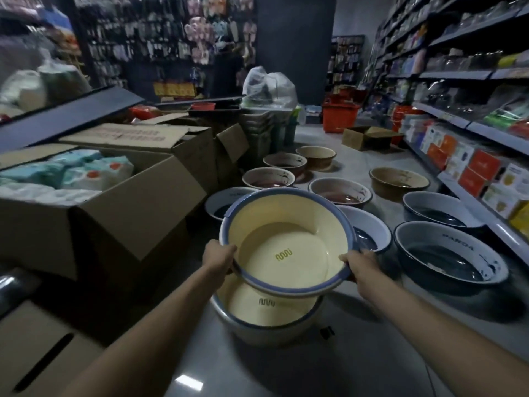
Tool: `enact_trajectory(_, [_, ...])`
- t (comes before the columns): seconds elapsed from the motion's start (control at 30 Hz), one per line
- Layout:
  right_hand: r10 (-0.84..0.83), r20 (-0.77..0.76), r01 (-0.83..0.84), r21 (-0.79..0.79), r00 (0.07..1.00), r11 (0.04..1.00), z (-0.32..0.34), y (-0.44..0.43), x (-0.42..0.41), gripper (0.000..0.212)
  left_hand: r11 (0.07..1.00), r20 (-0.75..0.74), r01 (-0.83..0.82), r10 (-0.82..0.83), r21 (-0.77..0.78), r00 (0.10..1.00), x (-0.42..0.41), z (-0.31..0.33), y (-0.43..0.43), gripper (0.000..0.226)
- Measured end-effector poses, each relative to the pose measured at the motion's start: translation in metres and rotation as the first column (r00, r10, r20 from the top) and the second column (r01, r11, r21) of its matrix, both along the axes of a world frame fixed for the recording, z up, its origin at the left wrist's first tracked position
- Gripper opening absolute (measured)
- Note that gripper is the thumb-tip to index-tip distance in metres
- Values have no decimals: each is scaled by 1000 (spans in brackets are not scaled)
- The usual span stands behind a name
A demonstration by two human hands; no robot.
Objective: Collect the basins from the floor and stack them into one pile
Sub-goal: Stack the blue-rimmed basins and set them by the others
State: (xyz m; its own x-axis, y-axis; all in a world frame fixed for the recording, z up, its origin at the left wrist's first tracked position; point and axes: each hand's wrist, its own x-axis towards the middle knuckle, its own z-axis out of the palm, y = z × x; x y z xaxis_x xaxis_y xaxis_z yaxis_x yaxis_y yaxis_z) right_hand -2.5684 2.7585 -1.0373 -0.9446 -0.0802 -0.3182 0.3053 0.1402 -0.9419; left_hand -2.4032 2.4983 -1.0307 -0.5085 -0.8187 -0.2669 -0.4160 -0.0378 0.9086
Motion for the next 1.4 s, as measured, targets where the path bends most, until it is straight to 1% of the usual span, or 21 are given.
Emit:
enact_trajectory(0.07, [10,-58,-9,26,998,1000,-2,-15,5,25,998,-24,-42,43,46,999,9,-18,-9,23])
enact_trajectory(0.13, [35,-128,-25,76,991,997,-5,-30,6,17,996,-73,-71,74,45,995,18,-33,-18,23])
enact_trajectory(0.2, [58,-208,-26,153,976,988,-9,-43,5,11,996,-73,-82,80,-25,994,26,-42,-26,29])
enact_trajectory(0.27, [101,-258,-29,270,961,962,-16,-54,1,12,991,-29,-42,38,-126,999,35,-50,-35,38])
enact_trajectory(0.3, [126,-263,-31,337,956,941,-22,-58,-2,16,982,25,-5,9,-188,1000,40,-53,-38,43])
enact_trajectory(0.37, [160,-254,-24,468,954,884,-37,-63,-5,26,951,180,96,-44,-295,983,52,-60,-46,54])
enact_trajectory(0.43, [188,-238,-17,575,953,818,-58,-63,-4,33,918,311,205,-96,-339,946,62,-73,-52,56])
enact_trajectory(0.5, [223,-204,-51,618,953,785,-77,-61,-4,36,896,372,263,-122,-358,920,68,-87,-57,58])
enact_trajectory(0.57, [259,-180,-79,660,949,747,-86,-63,-2,38,885,380,282,-133,-370,916,71,-96,-63,57])
enact_trajectory(0.67, [251,-158,-66,711,955,700,-87,-71,0,50,876,348,284,-145,-391,926,65,-99,-76,41])
enact_trajectory(0.73, [230,-112,-75,735,967,674,-88,-76,4,55,875,314,274,-150,-399,937,56,-101,-85,37])
enact_trajectory(0.8, [253,-75,-103,777,965,621,-92,-76,10,49,861,328,292,-157,-417,931,45,-100,-86,36])
enact_trajectory(0.9, [322,-88,-93,857,943,506,-99,-67,17,33,812,421,357,-154,-462,894,29,-101,-79,28])
enact_trajectory(0.97, [380,-128,-58,896,916,441,-102,-60,19,33,817,428,330,-115,-473,896,21,-106,-72,31])
enact_trajectory(1.03, [411,-169,-20,908,896,418,-102,-59,22,35,808,440,296,-50,-510,897,16,-111,-63,35])
enact_trajectory(1.13, [405,-223,20,893,887,449,-103,-62,24,39,750,466,285,35,-597,884,13,-114,-51,38])
enact_trajectory(1.23, [364,-297,44,824,883,565,-98,-63,13,46,743,429,228,87,-629,899,16,-111,-44,42])
enact_trajectory(1.33, [319,-371,59,727,872,684,-94,-61,0,41,754,347,142,120,-642,930,24,-114,-41,46])
enact_trajectory(1.4, [310,-398,55,685,863,726,-99,-57,-7,39,756,296,91,141,-648,945,31,-120,-34,48])
